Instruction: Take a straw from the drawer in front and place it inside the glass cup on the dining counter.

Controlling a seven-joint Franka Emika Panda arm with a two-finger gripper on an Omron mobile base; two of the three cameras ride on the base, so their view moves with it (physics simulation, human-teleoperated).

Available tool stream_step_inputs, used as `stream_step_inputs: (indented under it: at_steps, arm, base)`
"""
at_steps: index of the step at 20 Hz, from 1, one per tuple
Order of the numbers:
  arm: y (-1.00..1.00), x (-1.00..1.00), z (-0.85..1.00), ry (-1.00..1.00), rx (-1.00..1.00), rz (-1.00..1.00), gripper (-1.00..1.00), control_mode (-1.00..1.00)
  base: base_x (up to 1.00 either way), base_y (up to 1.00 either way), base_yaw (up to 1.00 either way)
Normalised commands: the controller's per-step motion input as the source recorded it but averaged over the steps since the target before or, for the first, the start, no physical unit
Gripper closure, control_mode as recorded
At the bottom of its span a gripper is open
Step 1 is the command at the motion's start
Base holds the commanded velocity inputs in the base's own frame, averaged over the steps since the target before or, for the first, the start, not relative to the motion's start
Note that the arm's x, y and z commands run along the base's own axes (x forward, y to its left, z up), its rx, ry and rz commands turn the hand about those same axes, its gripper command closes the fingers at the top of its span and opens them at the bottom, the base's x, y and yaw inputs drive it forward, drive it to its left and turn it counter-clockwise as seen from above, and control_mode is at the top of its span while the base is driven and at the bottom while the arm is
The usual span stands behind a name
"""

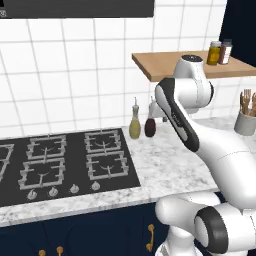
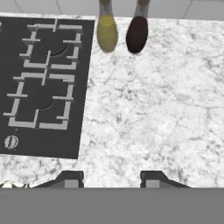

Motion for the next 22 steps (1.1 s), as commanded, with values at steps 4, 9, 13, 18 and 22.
stream_step_inputs:
  at_steps: [4, 9, 13, 18, 22]
  arm:
    - [0.0, -0.08, 0.0, 0.0, 0.0, 0.0, -1.0, 1.0]
    - [0.0, 0.0, 0.0, 0.0, 0.0, 0.0, -1.0, 1.0]
    - [0.0, 0.0, 0.0, 0.0, 0.0, 0.0, -1.0, 1.0]
    - [0.0, 0.0, 0.0, 0.0, 0.0, 0.0, -1.0, 1.0]
    - [0.0, 0.0, 0.0, 0.0, 0.0, 0.0, -1.0, 1.0]
  base:
    - [-0.32, 0.04, 0.0]
    - [-0.76, 0.46, -0.22]
    - [-0.13, 0.71, -0.49]
    - [0.0, 0.78, -0.57]
    - [0.0, 0.66, -0.67]
